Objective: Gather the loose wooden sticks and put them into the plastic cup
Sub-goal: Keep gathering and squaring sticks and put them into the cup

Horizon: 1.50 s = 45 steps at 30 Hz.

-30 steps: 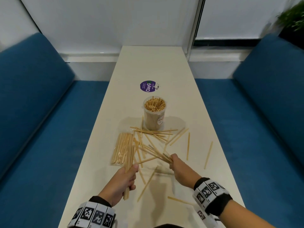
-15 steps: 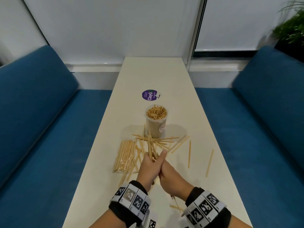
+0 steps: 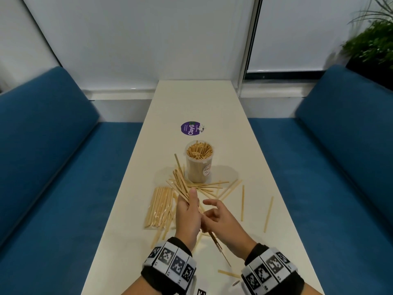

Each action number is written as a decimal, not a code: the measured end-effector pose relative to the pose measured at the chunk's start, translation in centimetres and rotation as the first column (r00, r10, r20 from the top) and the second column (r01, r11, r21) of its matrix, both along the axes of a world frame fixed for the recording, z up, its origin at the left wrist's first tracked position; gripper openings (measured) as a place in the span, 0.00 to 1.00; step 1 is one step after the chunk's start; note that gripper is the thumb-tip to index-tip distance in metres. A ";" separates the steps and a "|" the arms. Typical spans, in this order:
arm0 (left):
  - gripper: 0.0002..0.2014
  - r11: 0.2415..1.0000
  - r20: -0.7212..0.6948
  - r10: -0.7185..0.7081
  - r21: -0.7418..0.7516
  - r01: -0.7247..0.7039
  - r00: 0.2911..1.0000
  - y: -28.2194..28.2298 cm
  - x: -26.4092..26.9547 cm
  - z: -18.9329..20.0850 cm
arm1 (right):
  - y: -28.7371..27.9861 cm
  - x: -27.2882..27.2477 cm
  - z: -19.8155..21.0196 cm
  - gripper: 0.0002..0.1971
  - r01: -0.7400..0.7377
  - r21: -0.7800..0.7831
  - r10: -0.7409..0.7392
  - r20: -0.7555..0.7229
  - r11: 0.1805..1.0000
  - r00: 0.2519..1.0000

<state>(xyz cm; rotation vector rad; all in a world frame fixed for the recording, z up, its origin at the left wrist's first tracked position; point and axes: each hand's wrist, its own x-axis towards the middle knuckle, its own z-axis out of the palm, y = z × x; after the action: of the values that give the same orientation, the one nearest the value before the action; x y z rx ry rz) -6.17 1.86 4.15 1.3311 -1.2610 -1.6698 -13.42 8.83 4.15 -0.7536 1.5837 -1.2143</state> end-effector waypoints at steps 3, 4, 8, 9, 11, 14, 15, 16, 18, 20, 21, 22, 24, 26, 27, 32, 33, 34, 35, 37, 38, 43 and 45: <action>0.21 0.990 -0.039 0.104 -0.087 -0.107 0.994 -0.6 0.0 1.3 | 0.5 -0.6 0.0 0.25 -0.033 0.074 0.036 -0.039 0.997 0.999; 0.22 0.983 -0.054 0.148 -0.098 -0.153 0.987 -0.9 0.0 1.8 | 0.7 -0.9 -0.1 0.26 -0.011 0.119 0.015 -0.032 0.993 0.999; 0.21 0.946 -0.100 0.226 -0.215 -0.243 0.969 -1.9 0.0 3.2 | 1.2 -1.7 -0.9 0.28 0.075 0.357 -0.213 0.367 0.931 0.905; 0.21 0.939 -0.106 0.208 -0.256 -0.229 0.972 -1.8 -0.1 3.2 | 1.0 -1.8 -0.8 0.29 0.085 0.370 -0.267 0.476 0.925 0.838; 0.24 0.932 -0.112 0.173 -0.303 -0.199 0.979 -1.0 -0.5 3.1 | 0.4 -2.0 -0.6 0.29 0.109 0.359 -0.321 0.610 0.927 0.725; 0.32 0.933 -0.101 0.127 -0.326 -0.153 0.987 -0.1 -0.8 2.6 | -0.7 -2.4 0.2 0.29 0.136 0.338 -0.342 0.682 0.931 0.647; 0.29 0.932 -0.092 0.117 -0.334 -0.141 0.989 -0.1 -0.9 2.3 | -0.9 -2.4 0.6 0.28 0.152 0.332 -0.350 0.693 0.931 0.631; 0.25 0.930 -0.081 0.112 -0.341 -0.134 0.990 -0.1 -1.0 2.2 | -1.0 -2.3 0.8 0.27 0.164 0.329 -0.357 0.699 0.930 0.619; 0.18 0.935 -0.070 0.091 -0.338 -0.110 0.993 0.0 -1.2 2.2 | -1.1 -2.0 1.3 0.24 0.170 0.310 -0.348 0.719 0.935 0.602; 0.14 0.941 -0.064 0.054 -0.330 -0.072 0.996 0.3 -1.3 1.8 | -1.0 -1.5 1.9 0.24 0.153 0.269 -0.305 0.735 0.951 0.605; 0.15 0.944 -0.055 0.042 -0.326 -0.058 0.998 0.5 -1.3 1.5 | -1.1 -1.3 2.3 0.26 0.131 0.241 -0.269 0.738 0.962 0.619; 0.18 0.945 -0.052 0.030 -0.324 -0.045 0.998 0.8 -1.3 1.3 | -1.1 -1.2 2.5 0.28 0.110 0.220 -0.238 0.726 0.969 0.645; 0.24 0.950 -0.041 -0.007 -0.312 -0.006 0.999 1.1 -1.0 1.0 | -1.0 -1.1 2.6 0.32 0.031 0.191 -0.157 0.688 0.981 0.709; 0.21 0.961 -0.032 -0.061 -0.271 0.050 0.998 0.8 -0.7 1.2 | -0.8 -1.3 2.7 0.37 -0.046 0.195 -0.065 0.526 0.980 0.848; 0.17 0.966 -0.020 -0.115 -0.234 0.107 0.993 0.6 -0.5 1.2 | -0.7 -1.4 2.9 0.37 -0.056 0.178 -0.021 0.404 0.982 0.915; 0.07 0.808 0.037 -0.587 -0.045 0.588 0.809 1.5 0.7 1.6 | -1.1 -2.7 3.5 0.29 -0.044 0.016 0.042 0.104 0.999 0.994; 0.08 0.775 0.019 -0.632 -0.006 0.632 0.775 1.7 0.7 1.6 | -1.2 -2.6 3.6 0.20 -0.025 -0.002 0.025 0.106 1.000 0.994; 0.09 0.752 0.001 -0.659 0.028 0.659 0.752 1.9 0.7 1.8 | -1.2 -2.5 3.5 0.15 0.012 -0.016 -0.010 0.106 1.000 0.994; 0.10 0.734 -0.013 -0.677 0.057 0.677 0.736 1.9 0.6 1.8 | -1.1 -2.2 3.5 0.15 0.054 -0.025 -0.051 0.100 0.998 0.994; 0.06 0.708 -0.058 -0.697 0.104 0.698 0.715 1.6 0.7 1.9 | -1.1 -1.8 3.5 0.20 0.150 -0.073 -0.143 0.089 0.986 0.986; 0.03 0.693 -0.116 -0.700 0.125 0.710 0.705 1.4 1.0 2.3 | -1.1 -1.6 3.6 0.23 0.199 -0.115 -0.191 0.083 0.973 0.978; 0.21 0.658 -0.519 -0.350 0.456 0.599 0.780 0.1 2.6 1.3 | -1.2 -1.7 5.7 0.26 0.303 -0.372 -0.324 0.005 0.877 0.946; 0.27 0.627 -0.601 -0.150 0.556 0.545 0.785 0.1 2.7 1.1 | -1.3 -1.4 6.1 0.23 0.298 -0.436 -0.315 0.035 0.849 0.948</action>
<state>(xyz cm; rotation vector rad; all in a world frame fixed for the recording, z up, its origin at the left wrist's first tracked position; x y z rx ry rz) -3.47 1.96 5.28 0.8996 -0.5678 -2.7790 -14.79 7.57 10.22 -0.8244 1.5157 -1.8431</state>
